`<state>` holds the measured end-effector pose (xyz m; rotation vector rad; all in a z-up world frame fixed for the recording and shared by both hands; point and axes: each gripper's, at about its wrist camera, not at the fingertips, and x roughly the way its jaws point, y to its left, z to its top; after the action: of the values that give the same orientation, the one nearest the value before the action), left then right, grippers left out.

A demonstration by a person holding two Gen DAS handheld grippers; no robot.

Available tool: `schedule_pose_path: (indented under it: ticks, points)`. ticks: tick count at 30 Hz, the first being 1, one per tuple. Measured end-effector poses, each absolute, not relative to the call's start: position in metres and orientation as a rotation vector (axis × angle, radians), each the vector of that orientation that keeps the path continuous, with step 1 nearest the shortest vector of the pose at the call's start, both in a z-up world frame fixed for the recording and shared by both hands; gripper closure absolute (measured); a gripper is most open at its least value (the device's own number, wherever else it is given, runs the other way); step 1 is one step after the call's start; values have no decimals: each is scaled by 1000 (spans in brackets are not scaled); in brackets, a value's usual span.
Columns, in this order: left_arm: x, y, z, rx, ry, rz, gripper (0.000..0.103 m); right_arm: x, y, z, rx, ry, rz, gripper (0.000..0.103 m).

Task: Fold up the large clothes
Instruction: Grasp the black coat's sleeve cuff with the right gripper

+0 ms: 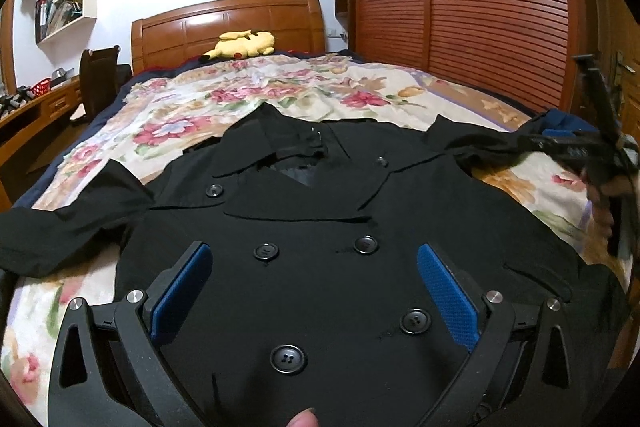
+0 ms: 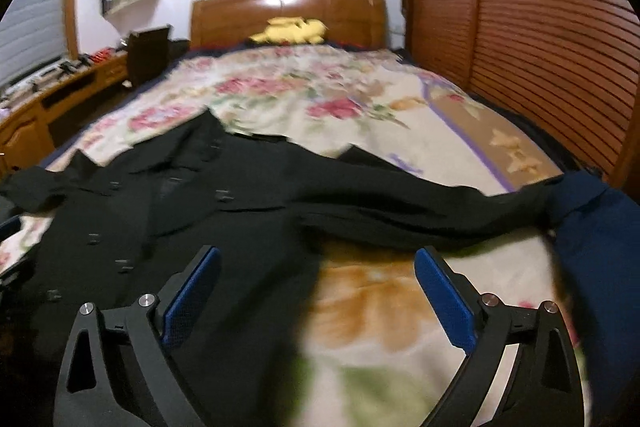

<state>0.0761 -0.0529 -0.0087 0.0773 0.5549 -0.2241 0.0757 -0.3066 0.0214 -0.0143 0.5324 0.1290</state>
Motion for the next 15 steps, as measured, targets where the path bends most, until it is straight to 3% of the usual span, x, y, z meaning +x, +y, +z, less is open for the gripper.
schedule_pose_path:
  ticks: [7,15]
  points:
    - [78,-56,-12,86,568,-243,0,120,-354,13,61,657,9,16]
    - [76,-54,-13,103,571,-257,0,148,-349,3,117,758,-76,18]
